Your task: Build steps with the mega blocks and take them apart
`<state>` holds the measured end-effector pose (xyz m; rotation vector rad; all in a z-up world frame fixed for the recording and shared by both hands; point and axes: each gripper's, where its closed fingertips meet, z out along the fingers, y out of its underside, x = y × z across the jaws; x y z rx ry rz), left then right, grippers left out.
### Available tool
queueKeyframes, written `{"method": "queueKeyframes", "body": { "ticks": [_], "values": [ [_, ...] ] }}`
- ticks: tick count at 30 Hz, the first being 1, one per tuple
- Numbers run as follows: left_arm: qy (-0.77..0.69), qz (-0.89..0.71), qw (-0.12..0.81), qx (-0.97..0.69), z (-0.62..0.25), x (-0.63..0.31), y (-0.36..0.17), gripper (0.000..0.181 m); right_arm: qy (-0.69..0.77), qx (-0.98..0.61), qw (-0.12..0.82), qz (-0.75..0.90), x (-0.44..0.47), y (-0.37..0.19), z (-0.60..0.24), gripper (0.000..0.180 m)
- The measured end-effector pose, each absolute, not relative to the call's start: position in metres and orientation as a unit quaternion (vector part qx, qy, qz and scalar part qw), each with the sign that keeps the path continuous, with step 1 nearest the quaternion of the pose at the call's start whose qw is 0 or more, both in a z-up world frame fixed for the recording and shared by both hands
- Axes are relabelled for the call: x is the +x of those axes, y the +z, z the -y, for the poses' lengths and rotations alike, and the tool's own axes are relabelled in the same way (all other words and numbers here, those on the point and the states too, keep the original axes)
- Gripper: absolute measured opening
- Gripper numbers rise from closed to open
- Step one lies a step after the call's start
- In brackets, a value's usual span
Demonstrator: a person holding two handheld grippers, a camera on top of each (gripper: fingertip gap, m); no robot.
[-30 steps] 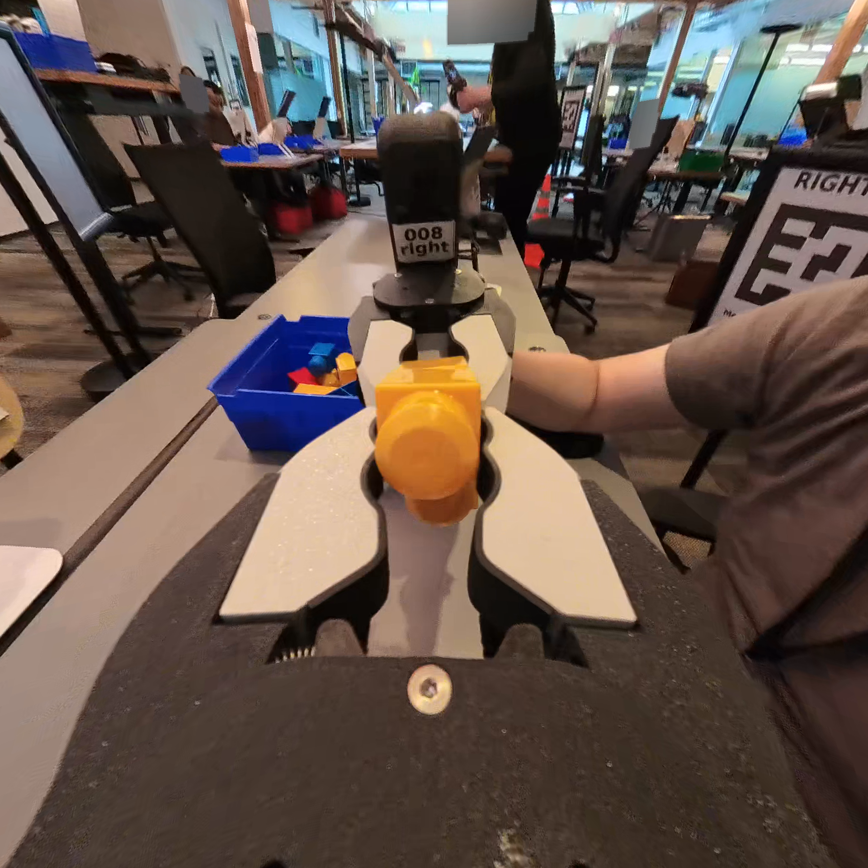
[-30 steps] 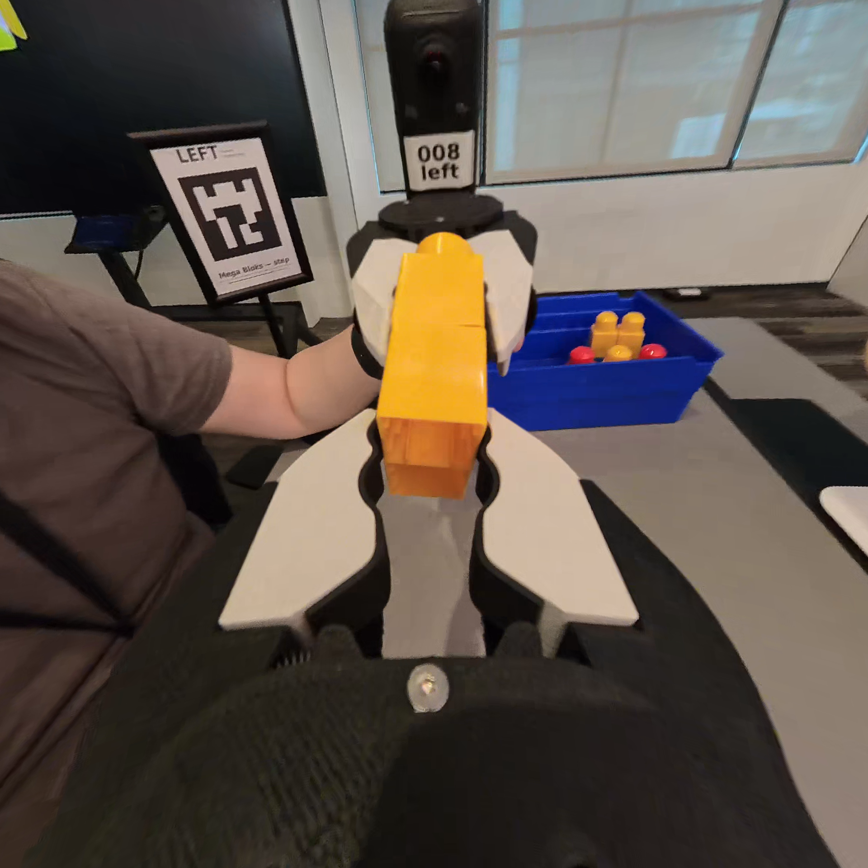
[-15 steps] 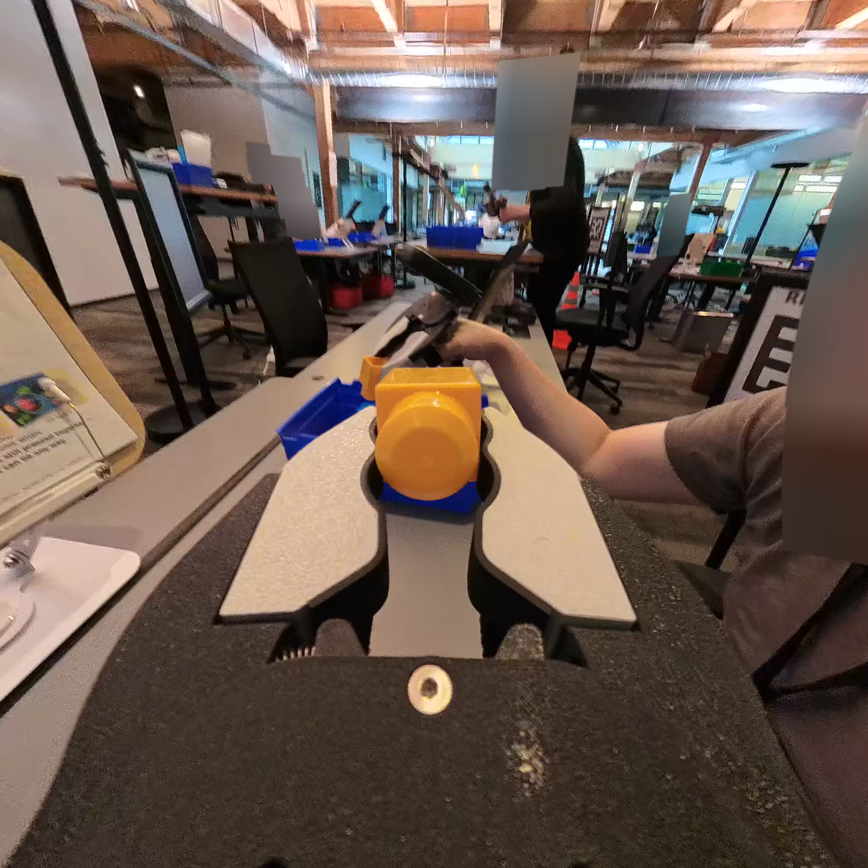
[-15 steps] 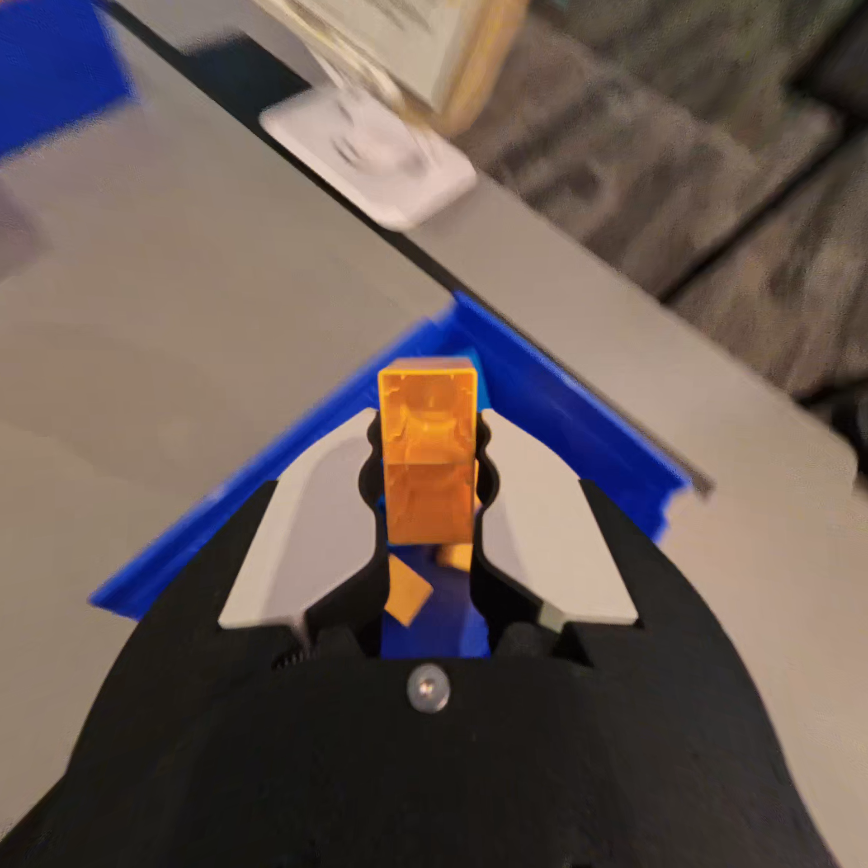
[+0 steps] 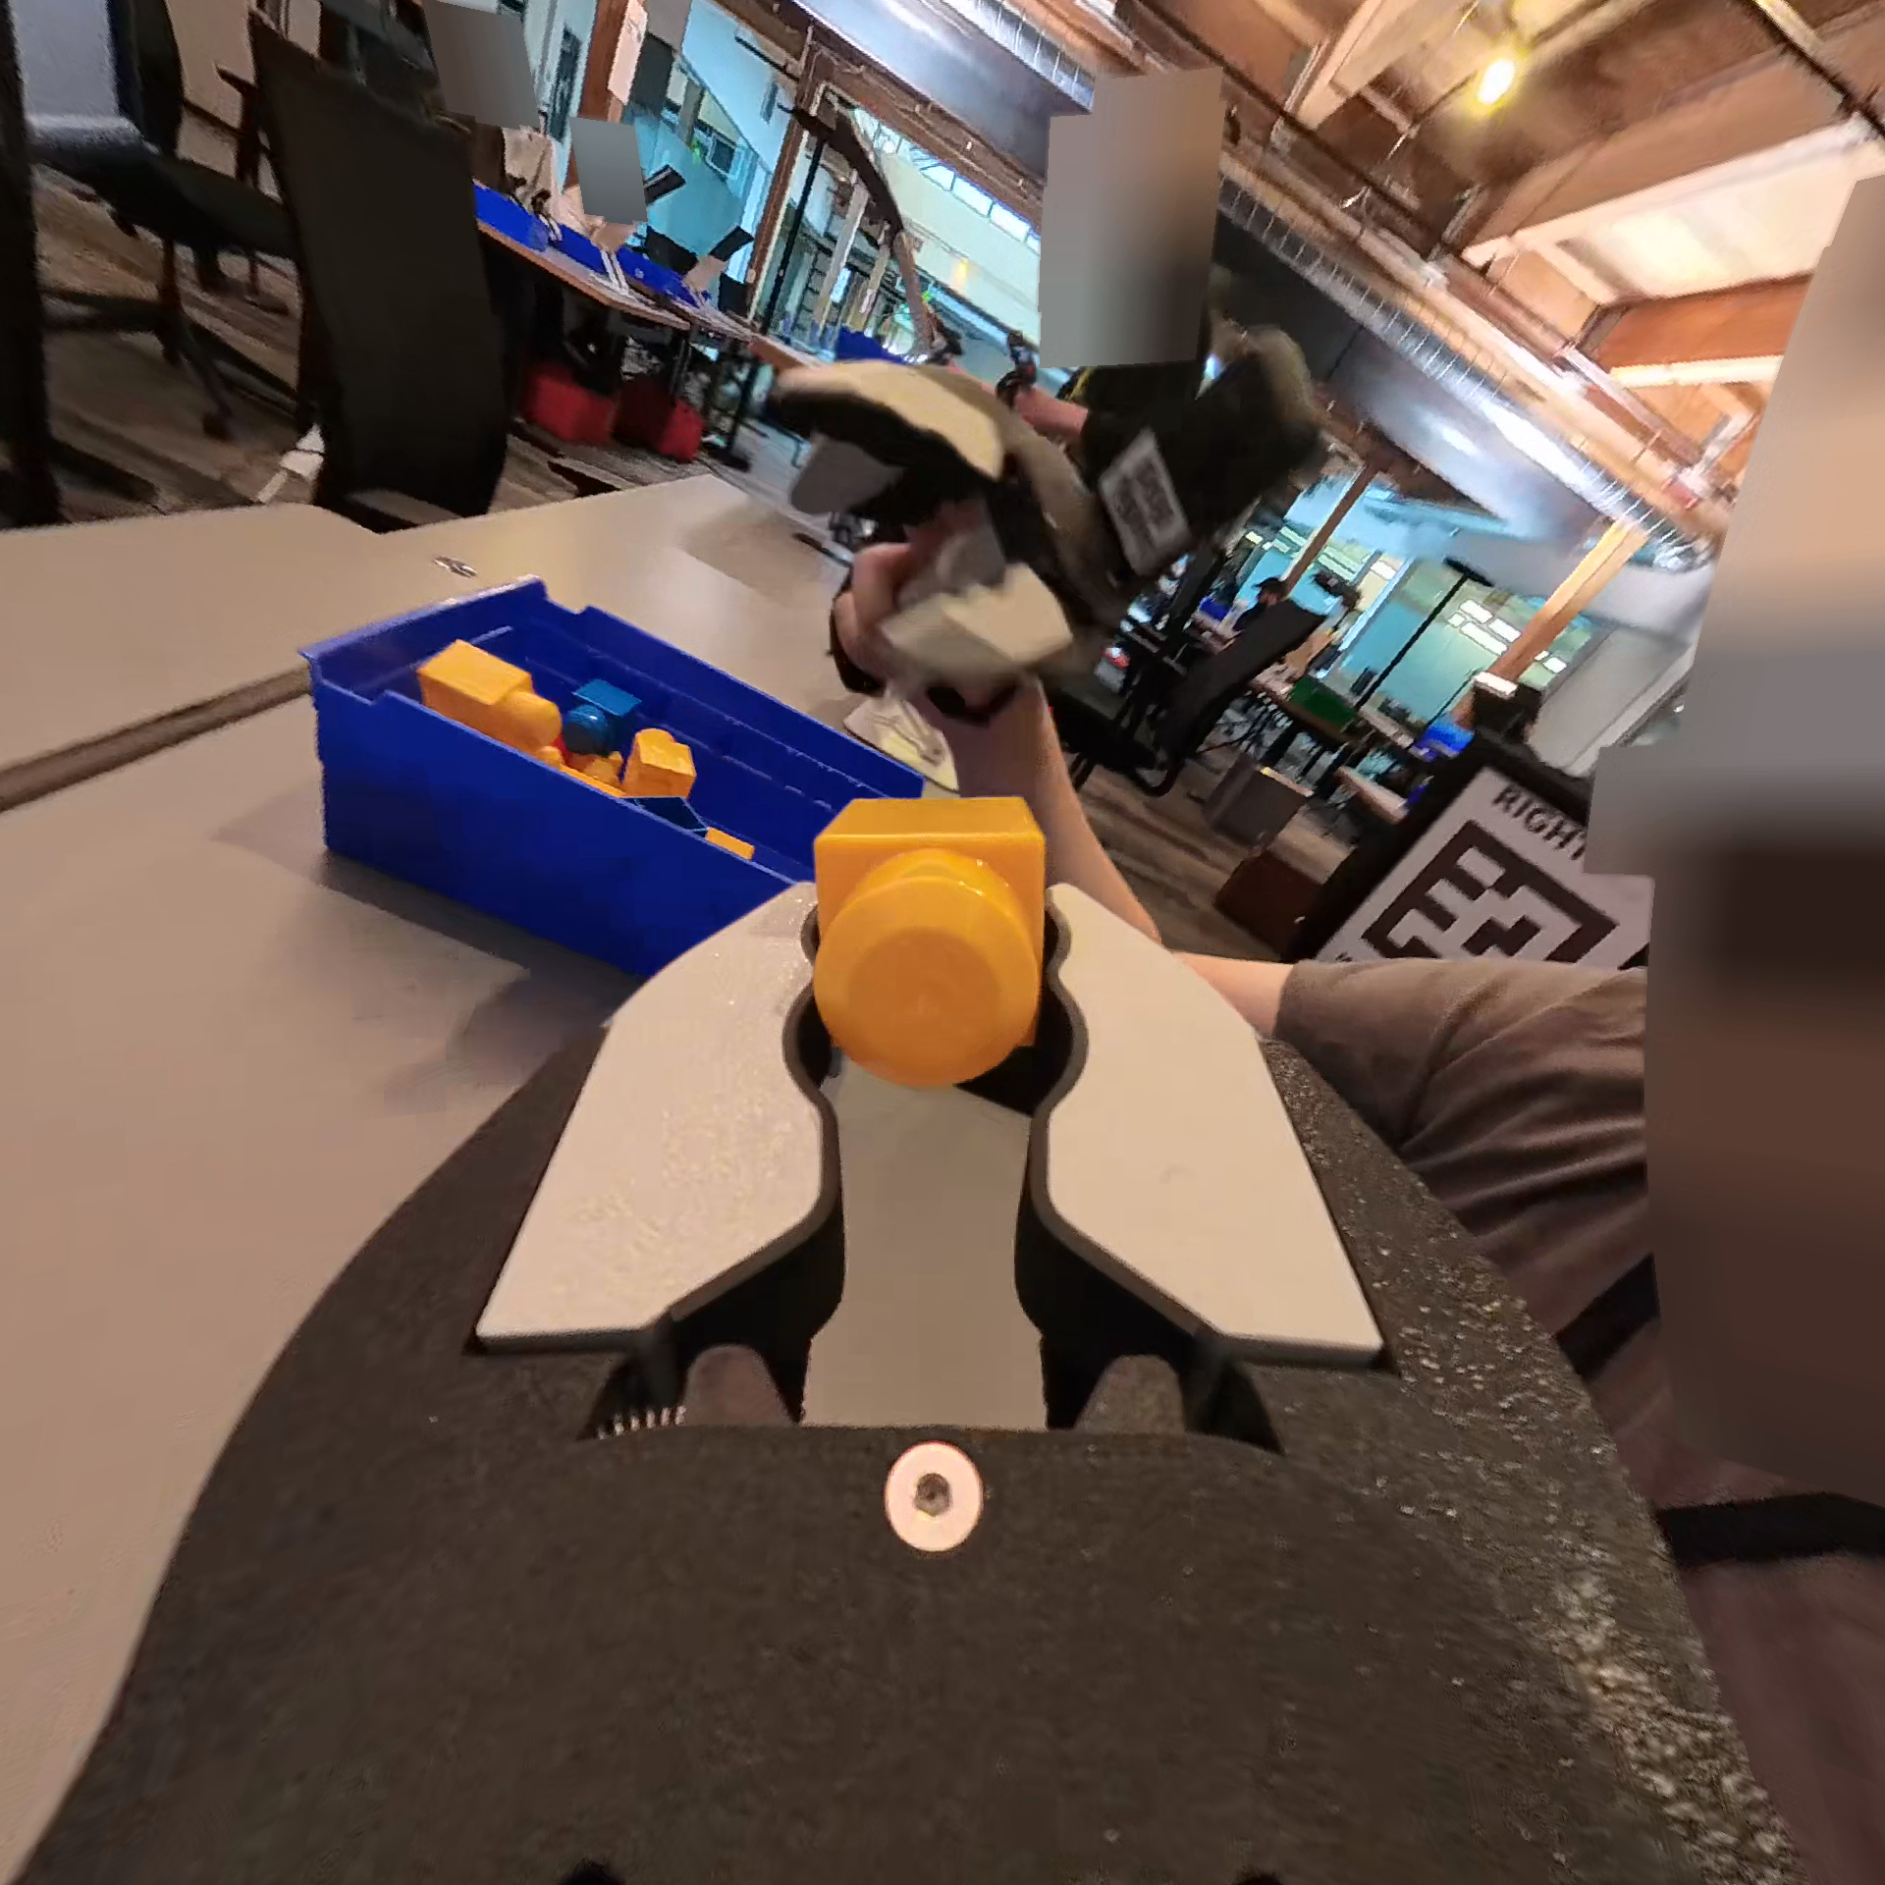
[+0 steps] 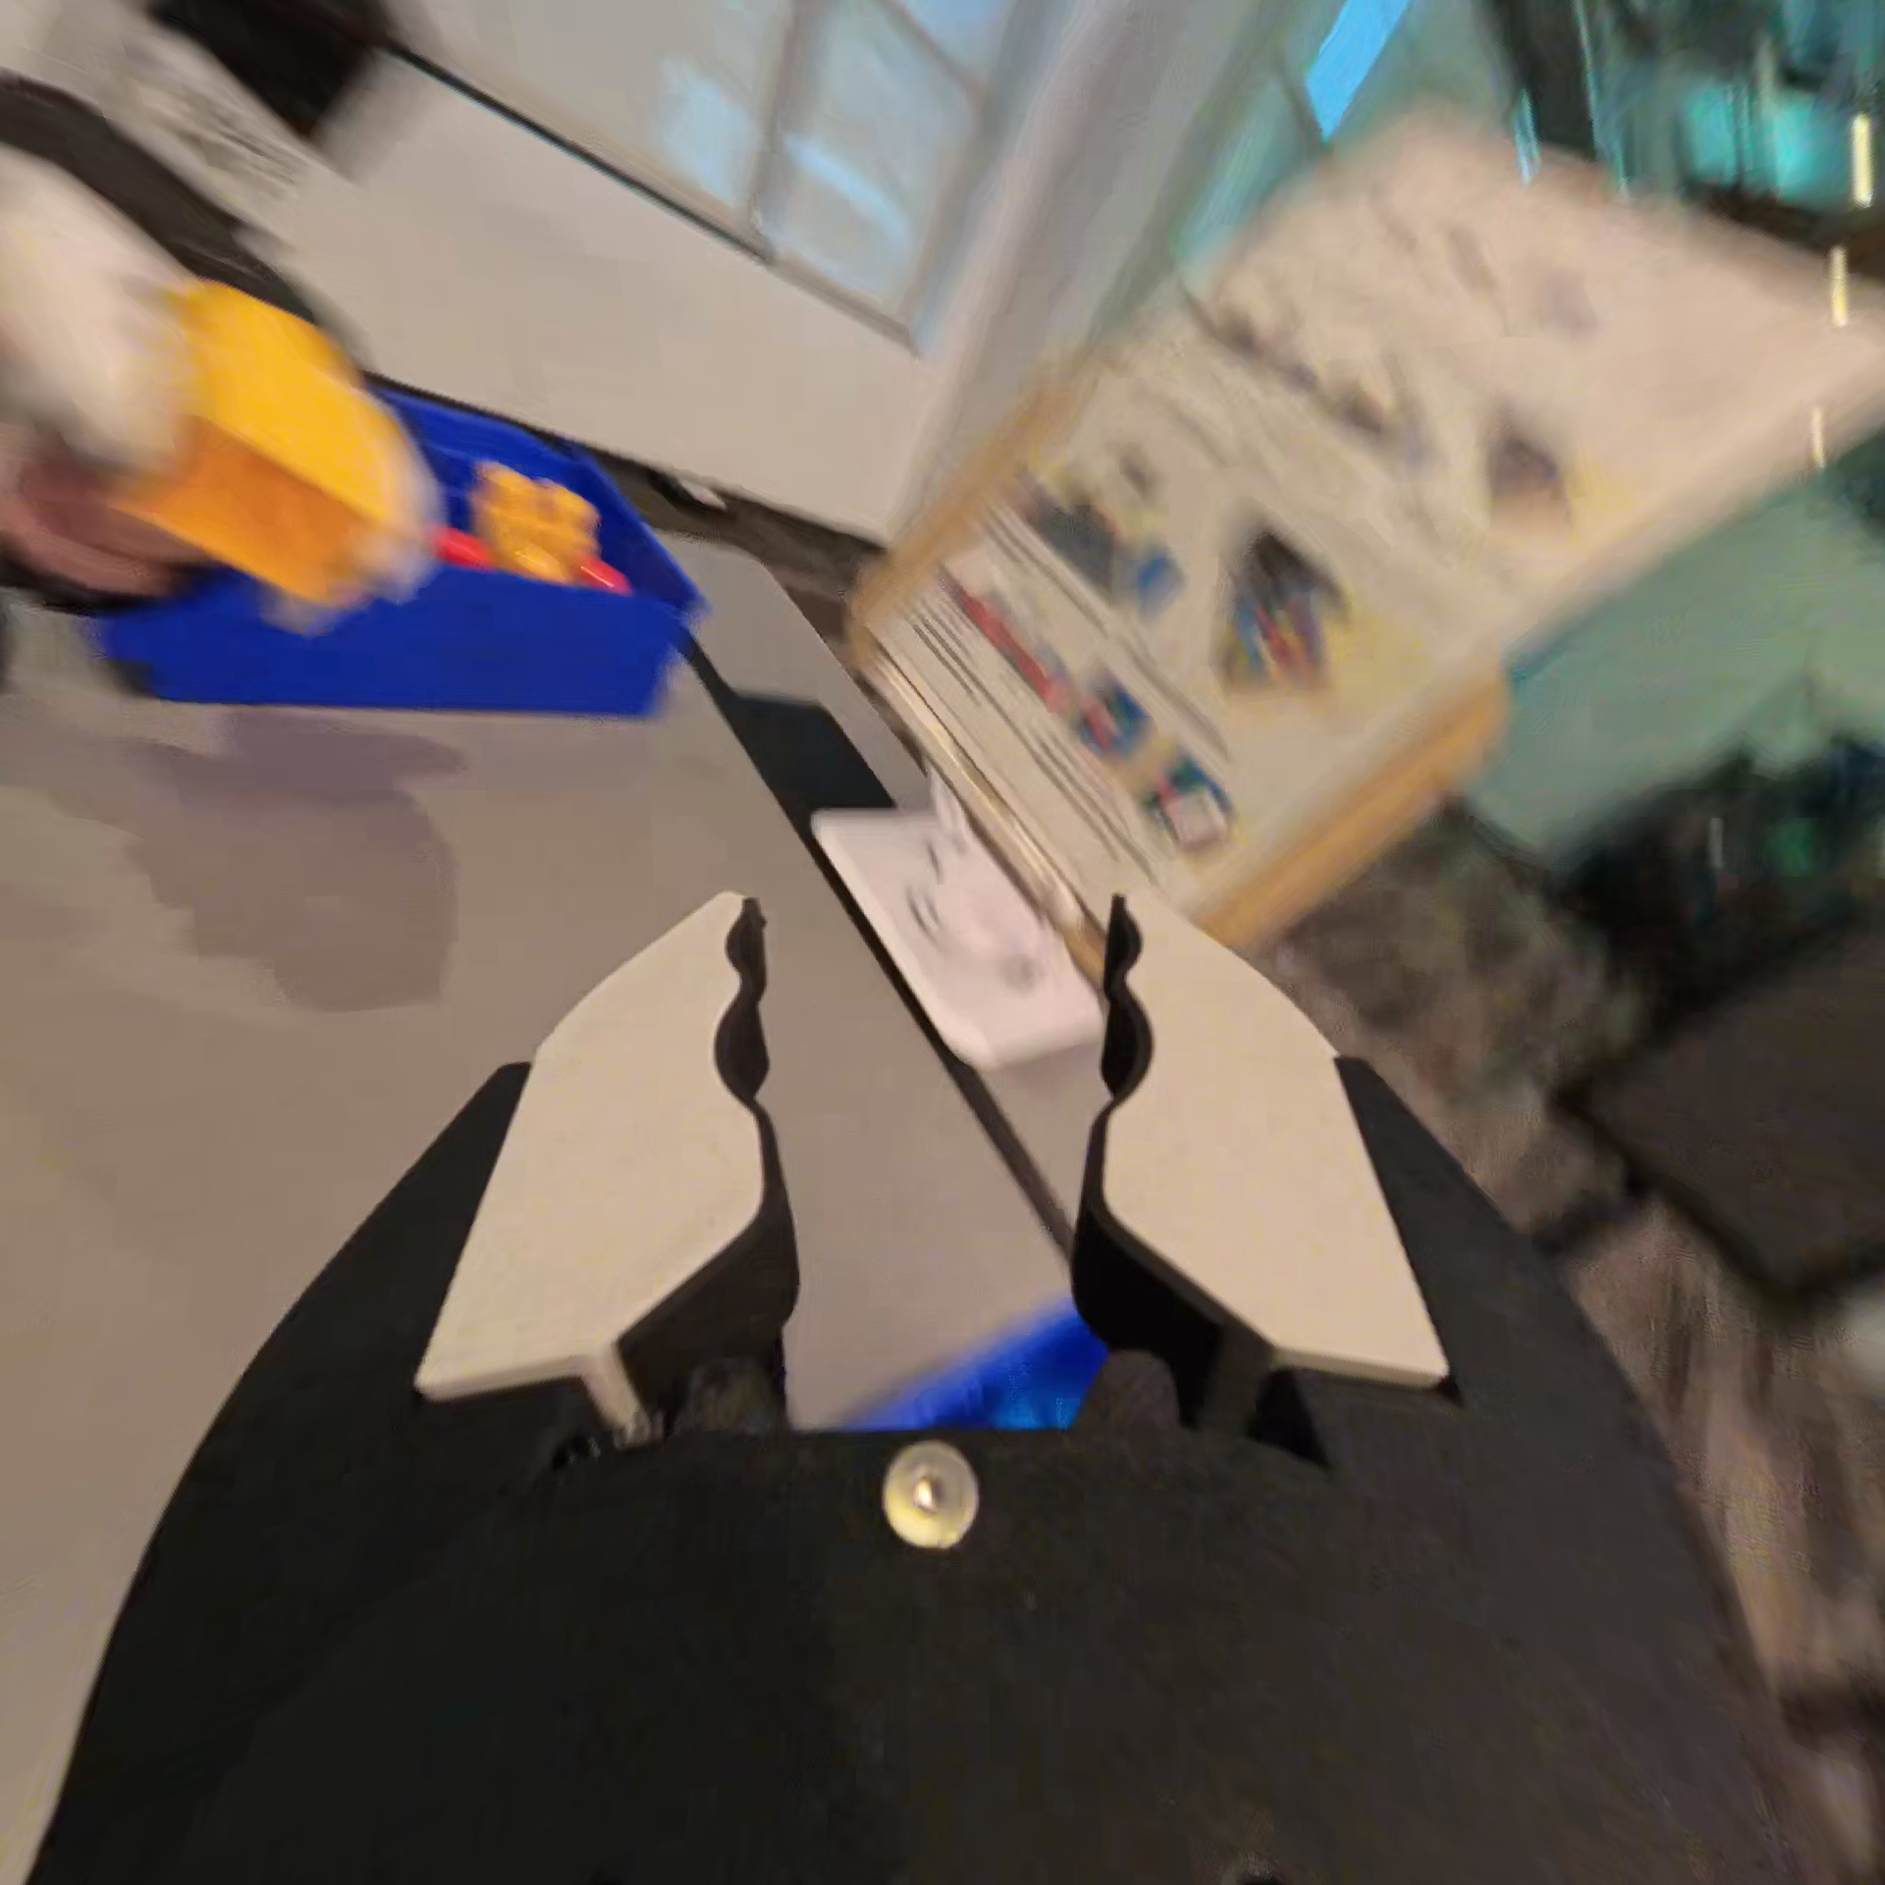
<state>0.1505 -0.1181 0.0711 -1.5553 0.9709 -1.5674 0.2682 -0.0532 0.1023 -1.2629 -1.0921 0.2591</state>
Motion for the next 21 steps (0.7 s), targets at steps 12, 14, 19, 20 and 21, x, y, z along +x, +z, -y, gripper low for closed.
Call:
{"method": "queueKeyframes", "body": {
  "ticks": [12,14,19,20,21],
  "values": [
    [-0.658,-0.373,0.292,-0.586,0.146,0.171,0.075,0.055,-0.034,-0.410,0.674,0.613,0.160,0.078,0.120,0.037],
    [-0.653,-0.371,0.322,-0.576,0.139,0.154,0.093,0.057,-0.049,-0.447,0.685,0.574,0.196,0.101,0.102,0.037],
    [-0.549,-0.328,0.482,-0.599,0.096,0.083,0.131,0.057,0.008,-0.654,0.604,0.455,0.325,0.094,0.040,0.037],
    [-0.515,-0.320,0.507,-0.613,0.086,0.066,0.134,0.058,0.010,-0.694,0.572,0.436,0.350,0.078,0.029,0.037],
    [-0.478,-0.310,0.529,-0.629,0.077,0.049,0.136,0.060,0.002,-0.728,0.544,0.418,0.375,0.061,0.017,0.037]
  ]
}}
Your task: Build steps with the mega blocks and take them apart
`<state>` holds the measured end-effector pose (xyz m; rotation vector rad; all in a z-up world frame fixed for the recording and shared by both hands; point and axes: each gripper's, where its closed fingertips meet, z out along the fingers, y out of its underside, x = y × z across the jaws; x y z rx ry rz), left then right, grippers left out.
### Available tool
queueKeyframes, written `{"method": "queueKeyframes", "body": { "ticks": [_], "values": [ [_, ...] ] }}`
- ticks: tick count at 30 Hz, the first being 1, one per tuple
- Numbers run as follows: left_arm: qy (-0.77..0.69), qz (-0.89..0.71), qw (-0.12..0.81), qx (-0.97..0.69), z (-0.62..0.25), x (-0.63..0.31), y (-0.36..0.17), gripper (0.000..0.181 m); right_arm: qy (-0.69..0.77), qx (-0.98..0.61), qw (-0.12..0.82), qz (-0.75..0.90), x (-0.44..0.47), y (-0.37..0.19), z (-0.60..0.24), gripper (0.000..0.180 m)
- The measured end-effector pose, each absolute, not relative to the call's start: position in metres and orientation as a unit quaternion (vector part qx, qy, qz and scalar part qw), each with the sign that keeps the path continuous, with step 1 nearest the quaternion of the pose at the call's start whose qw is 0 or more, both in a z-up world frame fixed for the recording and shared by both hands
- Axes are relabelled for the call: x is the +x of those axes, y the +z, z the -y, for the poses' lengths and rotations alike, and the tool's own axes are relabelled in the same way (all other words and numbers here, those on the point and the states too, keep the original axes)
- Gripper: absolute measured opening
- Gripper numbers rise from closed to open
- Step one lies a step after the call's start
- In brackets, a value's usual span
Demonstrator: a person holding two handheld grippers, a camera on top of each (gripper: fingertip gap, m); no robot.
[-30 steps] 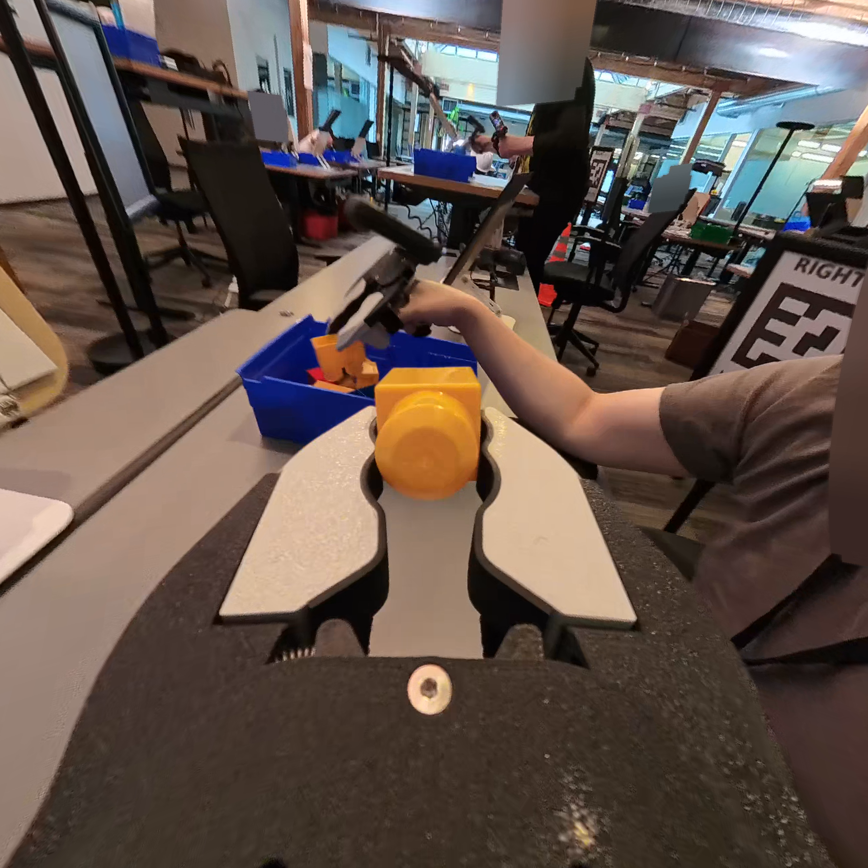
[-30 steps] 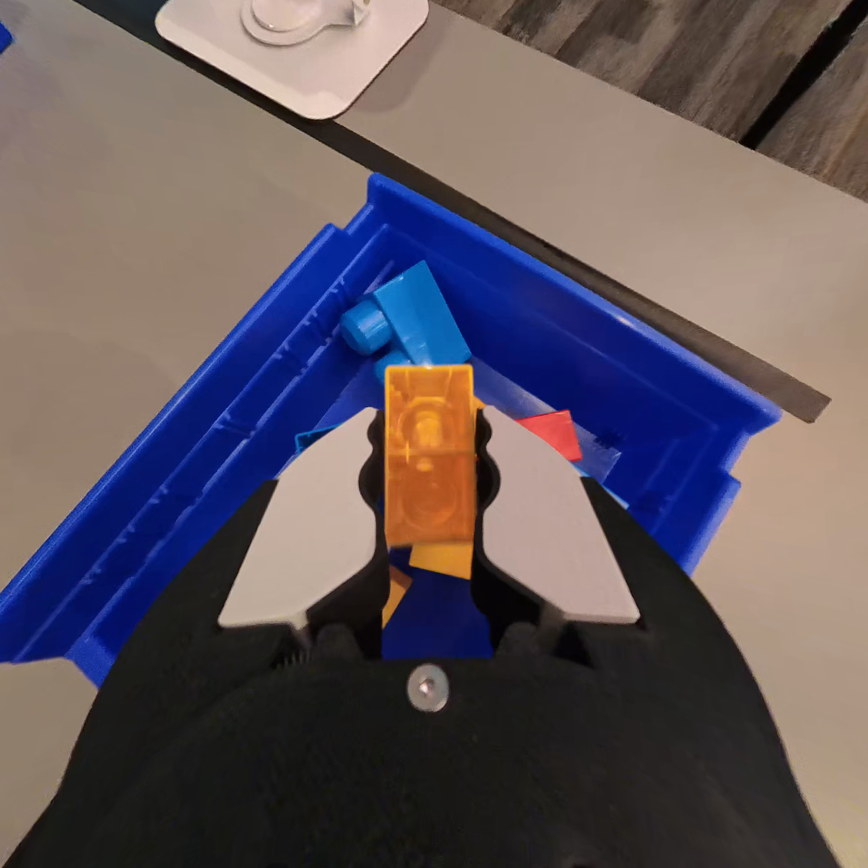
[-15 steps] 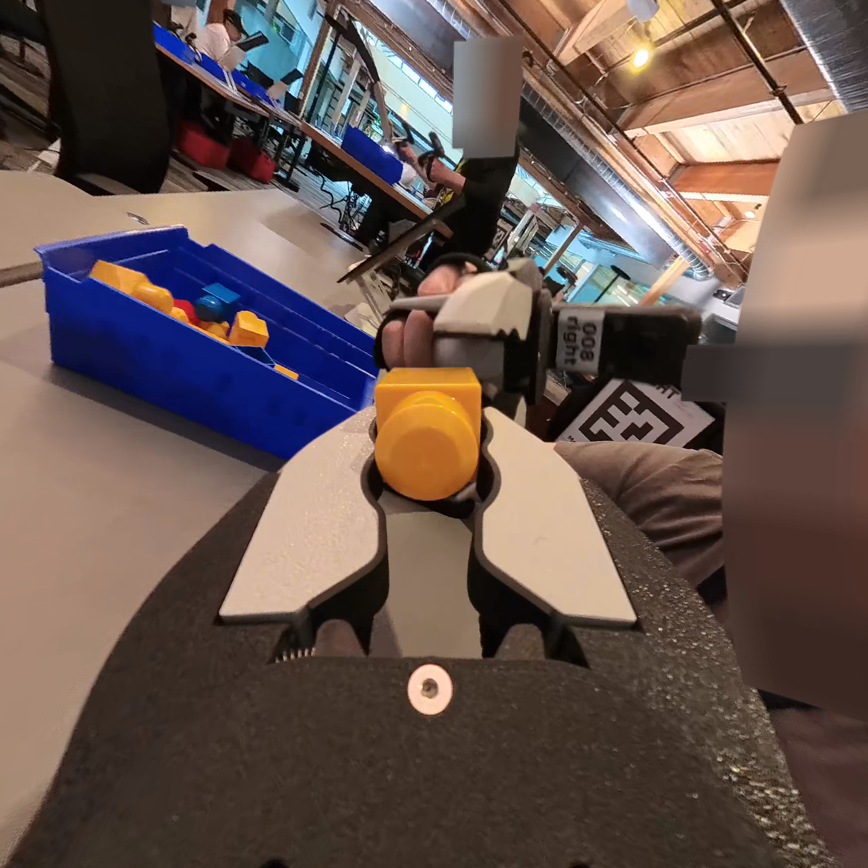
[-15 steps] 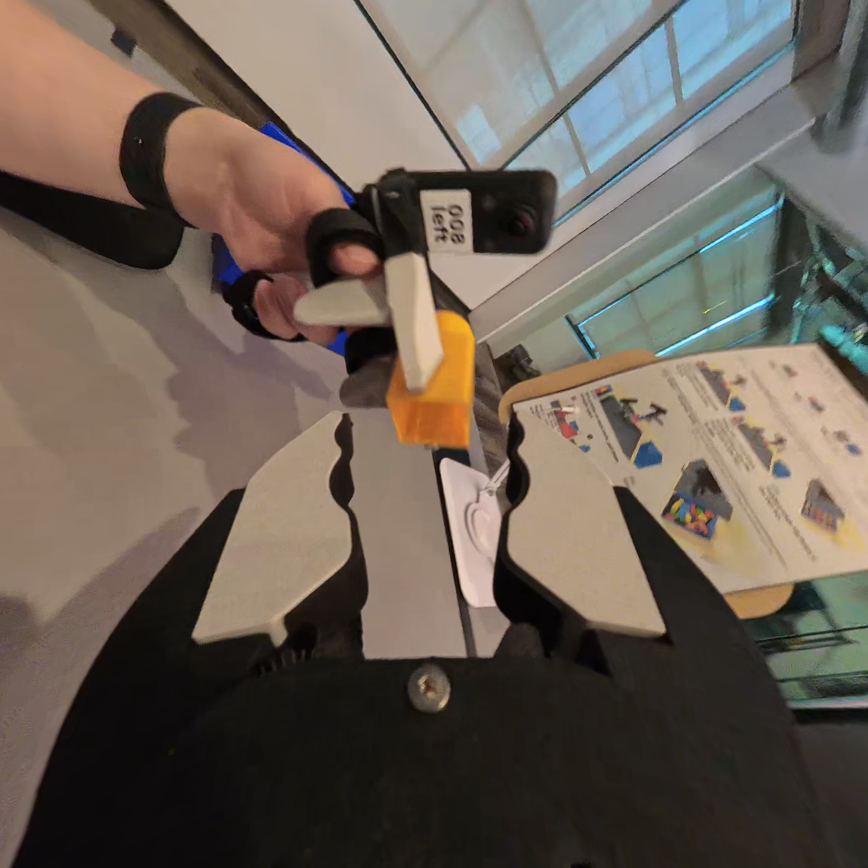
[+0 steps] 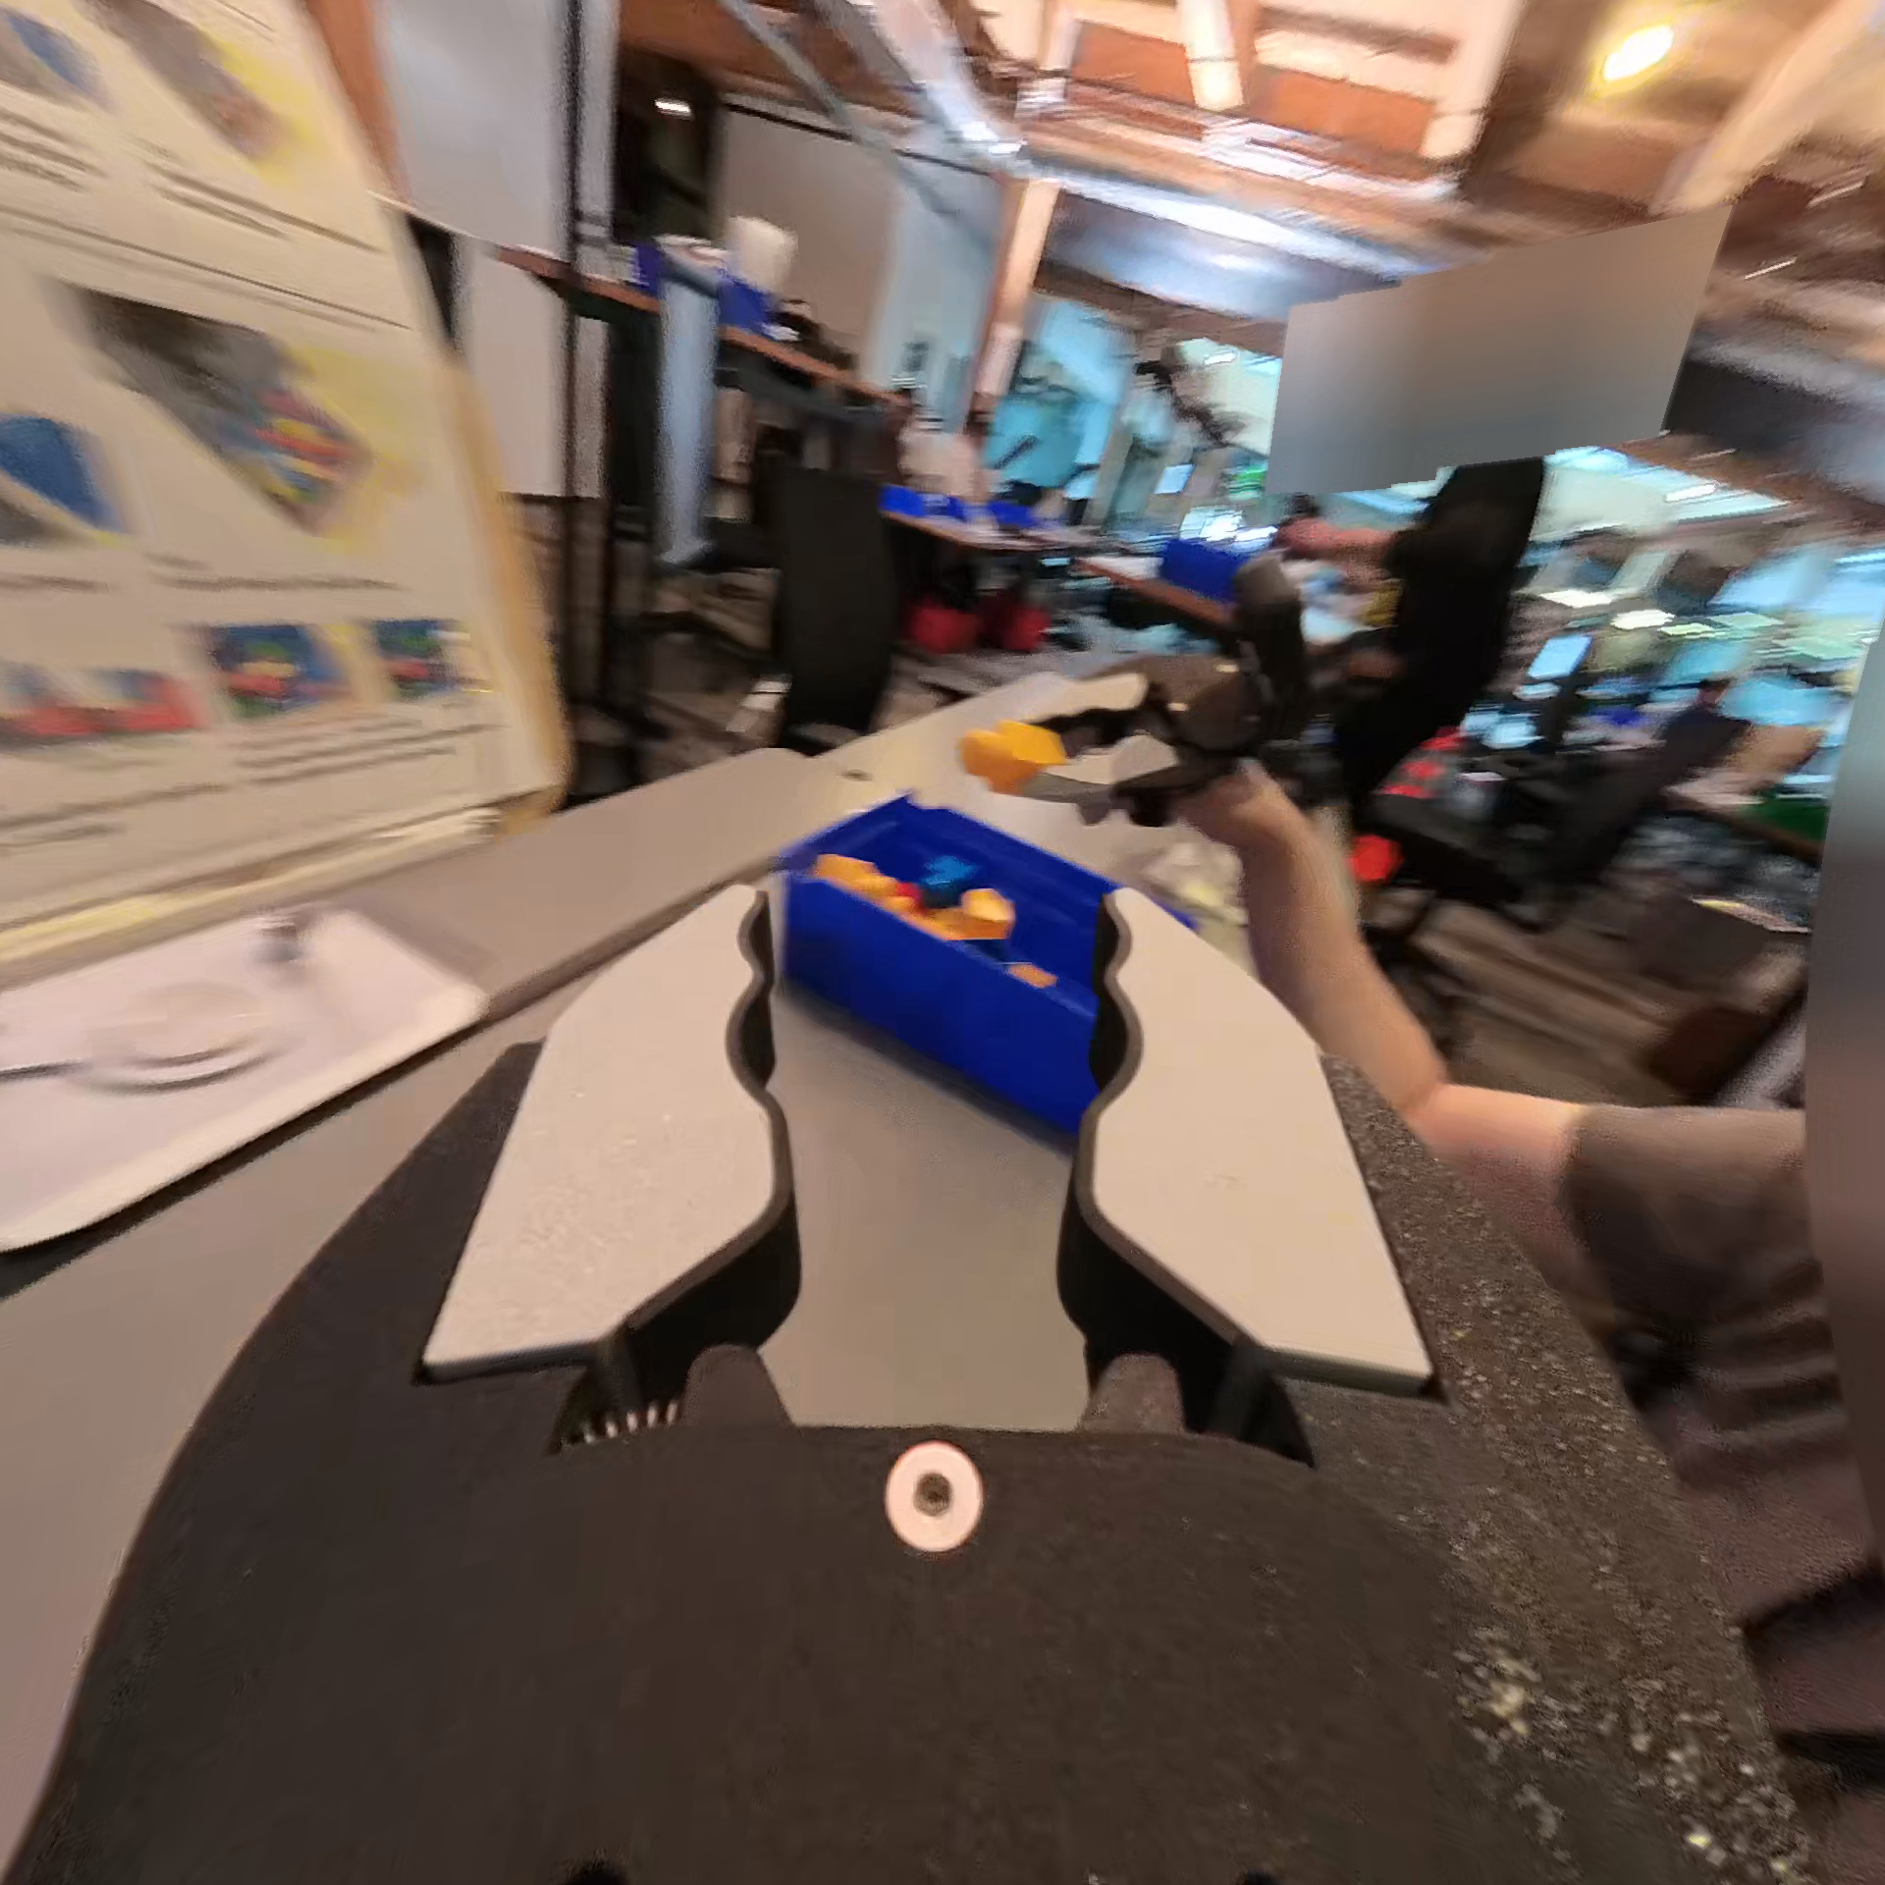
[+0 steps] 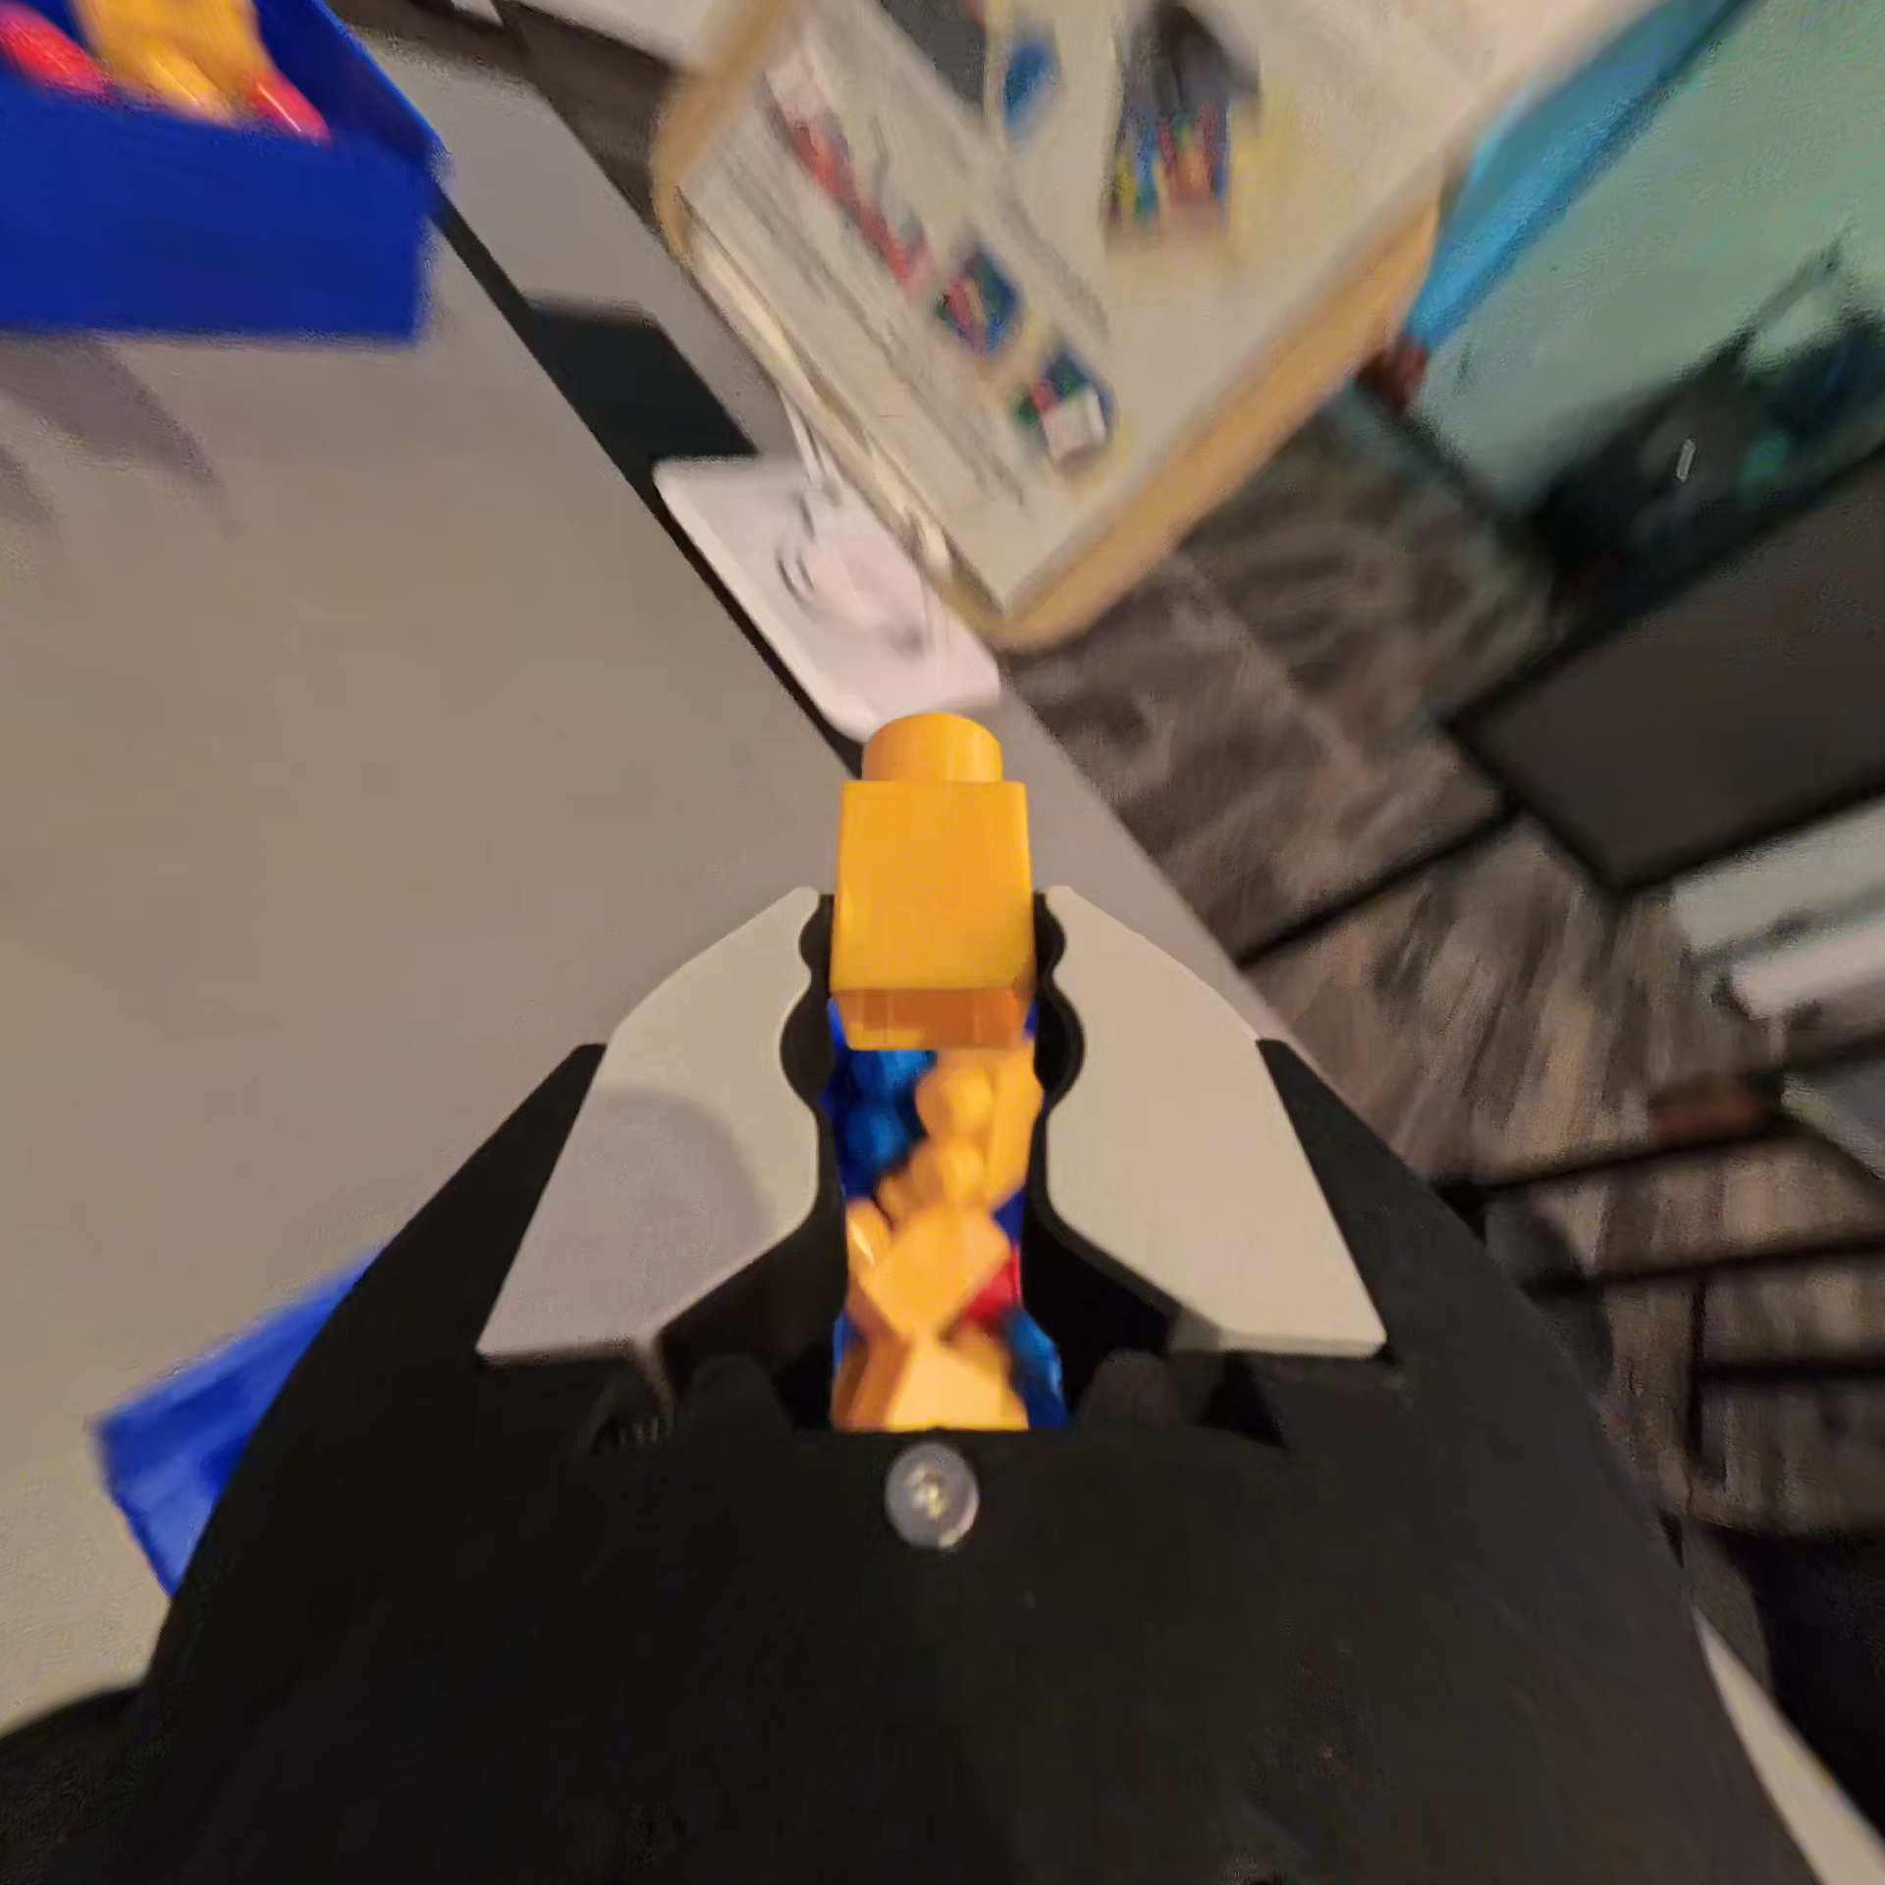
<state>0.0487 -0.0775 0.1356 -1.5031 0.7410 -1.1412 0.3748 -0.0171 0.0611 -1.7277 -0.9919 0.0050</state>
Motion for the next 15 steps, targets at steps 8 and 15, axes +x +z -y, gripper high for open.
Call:
{"method": "queueKeyframes", "body": {
  "ticks": [8,15],
  "values": [
    [-0.202,-0.209,0.575,-0.765,0.019,-0.098,0.102,0.059,-0.004,-0.867,0.348,0.357,0.457,-0.071,-0.024,0.037],
    [-0.156,-0.262,0.423,-0.853,-0.015,-0.126,-0.002,0.052,-0.039,-0.841,0.410,0.350,0.441,-0.037,-0.028,0.057]
  ]
}}
